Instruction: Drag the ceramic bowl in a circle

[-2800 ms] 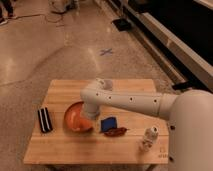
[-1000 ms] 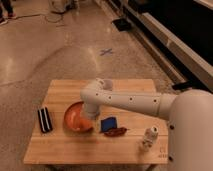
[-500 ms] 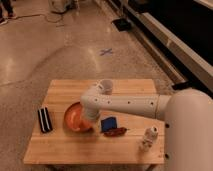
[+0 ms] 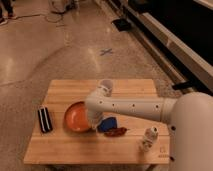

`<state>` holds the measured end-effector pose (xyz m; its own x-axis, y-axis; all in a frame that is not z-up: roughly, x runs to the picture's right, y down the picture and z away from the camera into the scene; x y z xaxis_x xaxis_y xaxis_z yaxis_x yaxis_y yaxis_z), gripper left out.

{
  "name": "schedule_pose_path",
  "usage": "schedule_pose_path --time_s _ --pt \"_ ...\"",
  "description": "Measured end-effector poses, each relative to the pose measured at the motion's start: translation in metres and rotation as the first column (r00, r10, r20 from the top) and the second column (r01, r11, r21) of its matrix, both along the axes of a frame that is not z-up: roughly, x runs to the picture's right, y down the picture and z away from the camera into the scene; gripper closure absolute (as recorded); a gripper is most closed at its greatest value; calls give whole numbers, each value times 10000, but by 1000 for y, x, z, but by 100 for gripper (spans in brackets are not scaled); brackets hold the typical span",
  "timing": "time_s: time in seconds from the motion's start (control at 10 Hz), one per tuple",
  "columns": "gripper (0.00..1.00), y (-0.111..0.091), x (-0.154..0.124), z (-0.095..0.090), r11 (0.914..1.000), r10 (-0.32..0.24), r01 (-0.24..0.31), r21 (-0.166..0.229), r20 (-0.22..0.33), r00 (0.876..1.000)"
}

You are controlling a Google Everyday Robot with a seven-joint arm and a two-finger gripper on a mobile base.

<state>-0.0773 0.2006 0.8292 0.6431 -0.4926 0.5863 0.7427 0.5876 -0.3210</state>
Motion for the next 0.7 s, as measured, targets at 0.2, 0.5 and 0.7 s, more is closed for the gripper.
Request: schedule_pose_path --time_s 0.2,0.5,0.7 --pt "100 -13 14 -1 9999 -25 28 151 -213 9998" --pt "100 -36 48 7 9988 -334 365 332 -907 9953" --pt "100 -48 43 17 9970 -617 655 415 -860 9944"
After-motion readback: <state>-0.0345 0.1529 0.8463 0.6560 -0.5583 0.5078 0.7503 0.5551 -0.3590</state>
